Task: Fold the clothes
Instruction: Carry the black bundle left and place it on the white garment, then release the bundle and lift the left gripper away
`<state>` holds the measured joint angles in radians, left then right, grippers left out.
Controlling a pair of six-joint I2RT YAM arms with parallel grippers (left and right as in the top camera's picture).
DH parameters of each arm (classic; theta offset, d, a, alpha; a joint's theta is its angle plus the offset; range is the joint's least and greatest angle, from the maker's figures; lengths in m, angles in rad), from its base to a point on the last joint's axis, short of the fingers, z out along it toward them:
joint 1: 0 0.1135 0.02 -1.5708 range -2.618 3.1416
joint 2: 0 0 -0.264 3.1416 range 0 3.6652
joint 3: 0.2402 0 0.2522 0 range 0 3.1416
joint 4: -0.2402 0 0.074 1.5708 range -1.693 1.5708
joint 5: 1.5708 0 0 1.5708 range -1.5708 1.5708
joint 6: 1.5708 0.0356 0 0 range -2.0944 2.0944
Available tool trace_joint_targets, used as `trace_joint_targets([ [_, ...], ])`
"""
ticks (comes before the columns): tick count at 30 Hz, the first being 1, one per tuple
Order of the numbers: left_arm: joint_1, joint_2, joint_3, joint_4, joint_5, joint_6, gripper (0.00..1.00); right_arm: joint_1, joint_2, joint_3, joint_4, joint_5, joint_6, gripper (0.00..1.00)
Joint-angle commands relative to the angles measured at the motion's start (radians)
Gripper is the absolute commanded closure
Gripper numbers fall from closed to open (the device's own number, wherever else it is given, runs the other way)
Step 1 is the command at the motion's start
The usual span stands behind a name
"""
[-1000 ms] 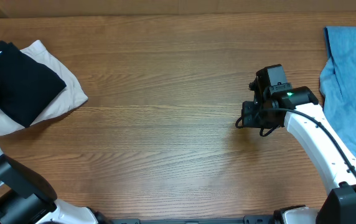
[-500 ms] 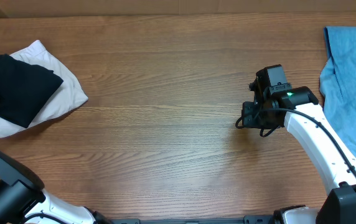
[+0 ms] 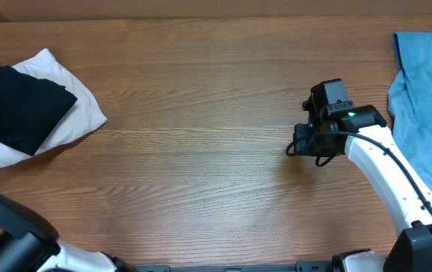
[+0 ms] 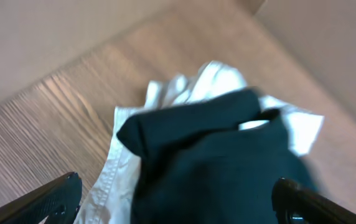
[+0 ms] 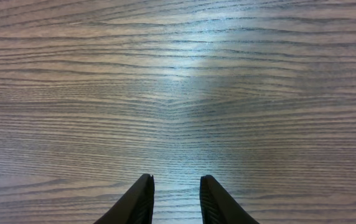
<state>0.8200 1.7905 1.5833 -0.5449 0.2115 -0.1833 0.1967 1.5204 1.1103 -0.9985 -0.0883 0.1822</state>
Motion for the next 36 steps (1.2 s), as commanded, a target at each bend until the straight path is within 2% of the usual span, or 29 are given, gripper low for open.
trace_joint_targets([
  [1, -0.006, -0.135, 0.074, -0.034, 0.086, -0.035, 0.00, -0.003, -0.005, 0.011, 0.001, 0.009, -0.007, 0.71],
  [4, -0.047, -0.185, 0.082, -0.059, 0.174, -0.029, 0.00, -0.003, -0.005, 0.011, 0.004, 0.008, -0.006, 0.57],
  [5, -0.070, -0.198, 0.082, -0.065, 0.182, -0.020, 0.00, -0.003, -0.006, 0.011, 0.008, 0.005, -0.007, 0.50],
  [6, -0.106, -0.213, 0.082, -0.080, 0.180, -0.002, 0.00, -0.003, -0.005, 0.011, 0.013, -0.004, -0.007, 0.35],
  [8, -0.181, -0.232, 0.082, -0.113, 0.174, 0.042, 0.00, -0.003, -0.006, 0.011, 0.025, -0.027, -0.007, 0.16],
  [11, -0.333, -0.248, 0.082, -0.187, 0.130, 0.088, 0.00, -0.003, -0.005, 0.011, 0.060, -0.076, -0.007, 0.00],
  [17, -0.655, -0.247, 0.082, -0.284, -0.014, 0.164, 0.00, -0.003, -0.006, 0.011, 0.156, -0.097, -0.006, 0.00],
  [23, -0.887, -0.240, 0.082, -0.359, -0.169, 0.170, 0.00, -0.003, -0.006, 0.011, 0.310, -0.089, -0.007, 0.00],
  [26, -0.938, -0.239, 0.082, -0.420, -0.176, 0.169, 0.00, -0.003, -0.006, 0.011, 0.357, -0.070, -0.008, 0.00],
  [29, -0.945, -0.240, 0.082, -0.512, -0.193, 0.124, 0.00, -0.003, -0.007, 0.011, 0.310, -0.069, -0.026, 0.00],
  [32, -0.942, -0.241, 0.082, -0.617, -0.185, 0.131, 0.00, -0.003, -0.024, 0.011, 0.259, -0.069, -0.024, 0.00],
  [36, -0.948, -0.269, 0.061, -0.676, -0.185, 0.126, 0.00, -0.003, -0.126, 0.010, 0.225, -0.030, 0.052, 0.00],
])
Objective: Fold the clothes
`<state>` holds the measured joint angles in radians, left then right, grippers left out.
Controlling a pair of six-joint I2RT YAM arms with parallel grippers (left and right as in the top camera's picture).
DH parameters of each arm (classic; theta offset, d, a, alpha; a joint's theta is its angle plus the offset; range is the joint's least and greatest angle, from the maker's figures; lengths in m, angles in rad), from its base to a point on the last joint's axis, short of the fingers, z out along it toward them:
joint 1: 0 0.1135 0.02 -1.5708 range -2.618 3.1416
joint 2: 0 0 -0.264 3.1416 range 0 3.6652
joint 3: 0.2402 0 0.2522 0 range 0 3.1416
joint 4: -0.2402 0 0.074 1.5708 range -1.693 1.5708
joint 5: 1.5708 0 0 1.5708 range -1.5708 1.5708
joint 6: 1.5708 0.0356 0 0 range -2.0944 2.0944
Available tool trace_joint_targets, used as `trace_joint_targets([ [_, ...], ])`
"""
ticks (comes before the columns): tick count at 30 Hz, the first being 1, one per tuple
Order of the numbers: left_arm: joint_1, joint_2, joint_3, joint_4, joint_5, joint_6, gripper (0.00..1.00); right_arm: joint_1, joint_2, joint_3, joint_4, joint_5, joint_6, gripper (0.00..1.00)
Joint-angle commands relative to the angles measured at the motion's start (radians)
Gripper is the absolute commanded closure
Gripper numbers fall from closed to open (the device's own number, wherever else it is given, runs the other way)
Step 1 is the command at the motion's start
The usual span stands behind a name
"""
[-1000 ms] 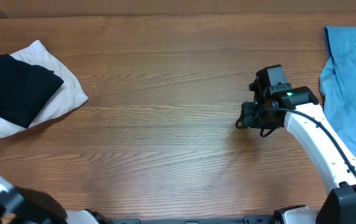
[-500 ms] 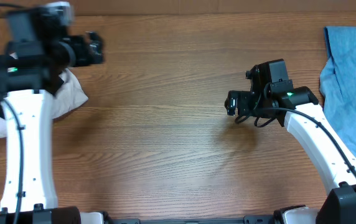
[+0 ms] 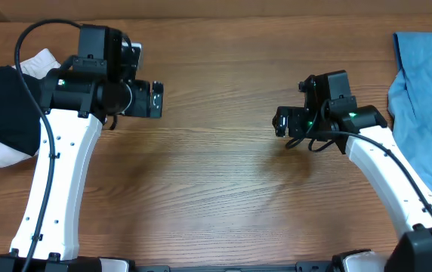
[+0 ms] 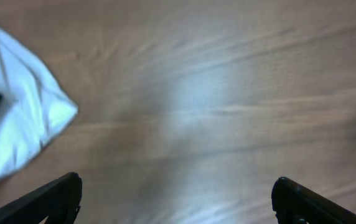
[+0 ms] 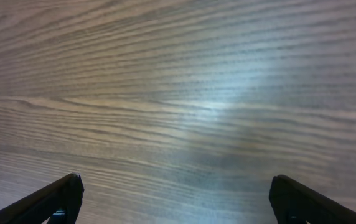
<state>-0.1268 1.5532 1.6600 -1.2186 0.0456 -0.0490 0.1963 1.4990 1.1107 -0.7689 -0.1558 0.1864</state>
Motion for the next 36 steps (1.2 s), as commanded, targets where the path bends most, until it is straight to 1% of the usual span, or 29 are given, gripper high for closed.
trace_joint_targets([
  [1, -0.007, -0.055, -0.039, 0.015, -0.020, -0.011, 0.00, 0.000, -0.140, 0.006, -0.009, 0.053, 0.054, 0.00],
  [6, -0.040, -0.291, -0.285, 0.197, -0.019, -0.030, 0.00, 0.025, -0.367, -0.064, -0.035, 0.172, 0.053, 0.00],
  [8, -0.047, -0.416, -0.426, 0.290, -0.019, -0.061, 0.00, 0.037, -0.480, -0.132, -0.023, 0.200, 0.053, 0.00],
  [11, -0.049, -0.613, -0.638, 0.414, -0.021, -0.105, 0.00, 0.064, -0.678, -0.272, 0.042, 0.201, 0.054, 0.00],
  [13, -0.049, -0.710, -0.733, 0.461, -0.020, -0.151, 0.00, 0.072, -0.785, -0.350, 0.074, 0.208, 0.054, 0.00],
  [16, -0.049, -0.816, -0.845, 0.534, -0.034, -0.157, 0.00, 0.071, -0.923, -0.462, 0.112, 0.212, 0.053, 0.00],
  [19, -0.049, -0.857, -0.910, 0.584, -0.026, -0.158, 0.00, 0.071, -0.972, -0.521, 0.097, 0.211, 0.053, 0.00],
  [21, -0.049, -0.856, -0.923, 0.557, -0.027, -0.157, 0.00, 0.071, -0.970, -0.532, 0.039, 0.211, 0.053, 0.00],
  [27, -0.049, -0.824, -0.925, 0.415, -0.027, -0.157, 0.00, 0.071, -0.962, -0.532, -0.119, 0.210, 0.053, 0.00],
  [31, -0.049, -0.803, -0.925, 0.380, -0.027, -0.158, 0.00, 0.071, -0.962, -0.532, -0.139, 0.211, 0.053, 0.00],
  [36, -0.049, -0.780, -0.925, 0.377, -0.027, -0.157, 0.00, 0.071, -0.962, -0.532, -0.139, 0.211, 0.053, 0.00],
])
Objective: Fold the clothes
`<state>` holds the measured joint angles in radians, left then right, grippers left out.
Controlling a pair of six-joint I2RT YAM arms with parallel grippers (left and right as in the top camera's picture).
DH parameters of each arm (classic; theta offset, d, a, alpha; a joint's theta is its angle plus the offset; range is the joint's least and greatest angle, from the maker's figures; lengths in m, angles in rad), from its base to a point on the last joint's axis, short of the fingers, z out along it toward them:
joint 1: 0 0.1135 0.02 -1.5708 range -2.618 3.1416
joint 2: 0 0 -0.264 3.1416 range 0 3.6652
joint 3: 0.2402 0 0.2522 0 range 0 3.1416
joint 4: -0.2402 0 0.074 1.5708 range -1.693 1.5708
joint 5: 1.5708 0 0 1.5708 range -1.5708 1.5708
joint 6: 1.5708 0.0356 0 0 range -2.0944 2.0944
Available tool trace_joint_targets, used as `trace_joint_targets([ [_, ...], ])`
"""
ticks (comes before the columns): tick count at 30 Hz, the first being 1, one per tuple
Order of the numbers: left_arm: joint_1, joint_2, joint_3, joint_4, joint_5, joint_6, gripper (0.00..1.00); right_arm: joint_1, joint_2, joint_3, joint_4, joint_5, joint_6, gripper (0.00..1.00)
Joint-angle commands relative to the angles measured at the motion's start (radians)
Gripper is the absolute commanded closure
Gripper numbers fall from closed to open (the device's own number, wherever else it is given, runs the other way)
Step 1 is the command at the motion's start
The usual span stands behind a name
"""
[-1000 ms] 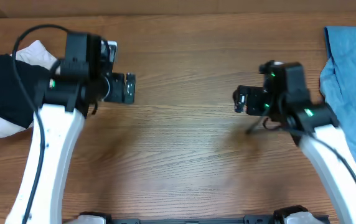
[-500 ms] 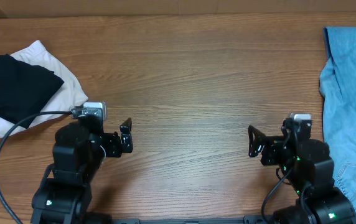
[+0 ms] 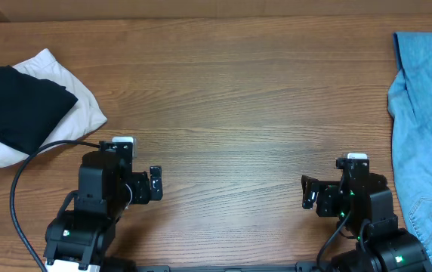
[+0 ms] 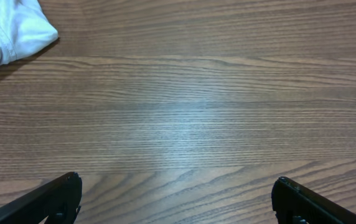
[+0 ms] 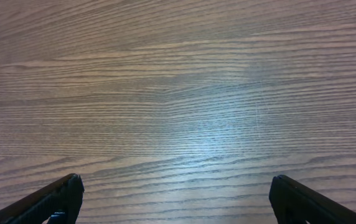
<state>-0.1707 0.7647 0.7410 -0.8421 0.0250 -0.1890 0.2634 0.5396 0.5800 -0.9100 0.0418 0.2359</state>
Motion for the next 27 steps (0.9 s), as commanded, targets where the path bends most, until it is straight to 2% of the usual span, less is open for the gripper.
trace_joint_targets([
  [1, -0.005, 0.014, -0.006, 0.001, -0.006, -0.017, 0.00, 0.004, -0.003, -0.001, 0.001, 0.014, 0.003, 0.00],
  [15, -0.005, 0.072, -0.006, 0.001, -0.006, -0.018, 0.00, -0.026, -0.046, -0.006, 0.005, 0.082, -0.022, 0.00],
  [21, -0.005, 0.102, -0.006, 0.001, -0.006, -0.018, 0.00, -0.059, -0.220, -0.067, 0.137, 0.077, -0.128, 0.00],
  [27, -0.005, 0.128, -0.006, 0.001, -0.006, -0.018, 0.00, -0.076, -0.425, -0.187, 0.303, 0.077, -0.161, 0.00],
])
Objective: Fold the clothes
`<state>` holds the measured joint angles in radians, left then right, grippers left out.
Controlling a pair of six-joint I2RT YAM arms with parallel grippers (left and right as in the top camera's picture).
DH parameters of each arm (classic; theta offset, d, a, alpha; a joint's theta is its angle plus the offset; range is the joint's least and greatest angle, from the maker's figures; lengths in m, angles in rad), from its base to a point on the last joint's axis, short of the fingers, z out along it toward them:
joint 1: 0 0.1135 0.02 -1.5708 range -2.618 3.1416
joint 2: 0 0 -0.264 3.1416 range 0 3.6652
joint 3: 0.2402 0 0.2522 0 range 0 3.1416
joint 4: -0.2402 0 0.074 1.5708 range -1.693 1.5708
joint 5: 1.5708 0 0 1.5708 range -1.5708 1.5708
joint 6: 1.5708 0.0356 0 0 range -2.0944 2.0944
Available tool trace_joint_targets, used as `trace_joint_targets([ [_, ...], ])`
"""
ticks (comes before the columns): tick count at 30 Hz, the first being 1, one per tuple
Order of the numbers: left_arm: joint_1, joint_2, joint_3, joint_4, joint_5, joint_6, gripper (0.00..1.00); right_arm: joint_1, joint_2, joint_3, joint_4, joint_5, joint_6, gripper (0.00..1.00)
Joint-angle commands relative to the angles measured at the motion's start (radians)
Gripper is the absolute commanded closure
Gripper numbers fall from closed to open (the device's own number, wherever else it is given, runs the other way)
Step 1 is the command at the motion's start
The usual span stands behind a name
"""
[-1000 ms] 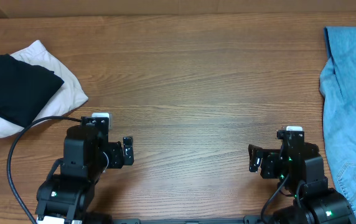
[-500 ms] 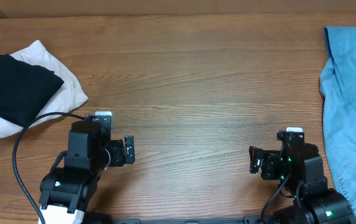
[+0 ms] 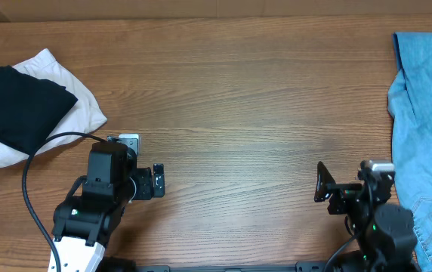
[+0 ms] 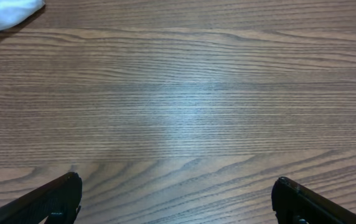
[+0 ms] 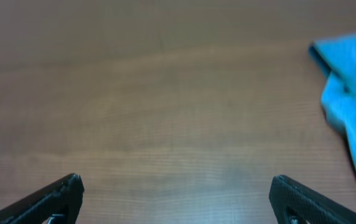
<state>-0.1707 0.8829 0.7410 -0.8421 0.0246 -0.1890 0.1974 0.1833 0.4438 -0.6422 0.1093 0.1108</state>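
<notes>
A folded black garment [image 3: 20,106] lies on top of a white one [image 3: 80,117] at the far left of the wooden table [image 3: 231,98]. A crumpled blue denim garment [image 3: 424,128] lies along the right edge and also shows at the right of the right wrist view [image 5: 352,106]. My left gripper [image 3: 158,181] hovers near the front left, open and empty over bare wood [image 4: 177,199]. My right gripper [image 3: 323,185] is near the front right, open and empty [image 5: 177,199], left of the denim. A corner of the white garment [image 4: 4,11] shows in the left wrist view.
The left arm's black cable [image 3: 50,151] loops toward the white garment. The table's front edge runs just behind both arm bases. Bare wood spans the middle between the two piles.
The right arm has drawn further back toward the front edge and turned, so the blue denim now shows in its wrist view. The left gripper shifted slightly right. Both stay open.
At first my left gripper hung open over the black-and-white pile and my right one was nearly shut over the mid-right table. Then both reached over the table's back half, open. Then both had drawn back near the front edge, where they are now, empty.
</notes>
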Motion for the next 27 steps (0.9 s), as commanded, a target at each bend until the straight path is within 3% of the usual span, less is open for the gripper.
trace_joint_targets([
  [1, -0.005, 0.014, -0.006, 0.001, -0.006, -0.018, 0.00, -0.013, -0.102, -0.077, 0.063, 0.010, -0.037, 0.00],
  [8, -0.005, 0.040, -0.006, 0.002, -0.006, -0.018, 0.00, -0.029, -0.180, -0.245, 0.243, -0.031, -0.054, 0.00],
  [12, -0.005, 0.050, -0.006, 0.001, -0.006, -0.018, 0.00, -0.050, -0.180, -0.340, 0.350, -0.221, -0.228, 0.00],
  [14, -0.005, 0.052, -0.006, 0.001, -0.006, -0.018, 0.00, -0.057, -0.180, -0.368, 0.401, -0.253, -0.250, 0.00],
  [27, -0.005, 0.053, -0.006, 0.002, -0.006, -0.018, 0.00, -0.058, -0.180, -0.368, 0.402, -0.253, -0.250, 0.00],
])
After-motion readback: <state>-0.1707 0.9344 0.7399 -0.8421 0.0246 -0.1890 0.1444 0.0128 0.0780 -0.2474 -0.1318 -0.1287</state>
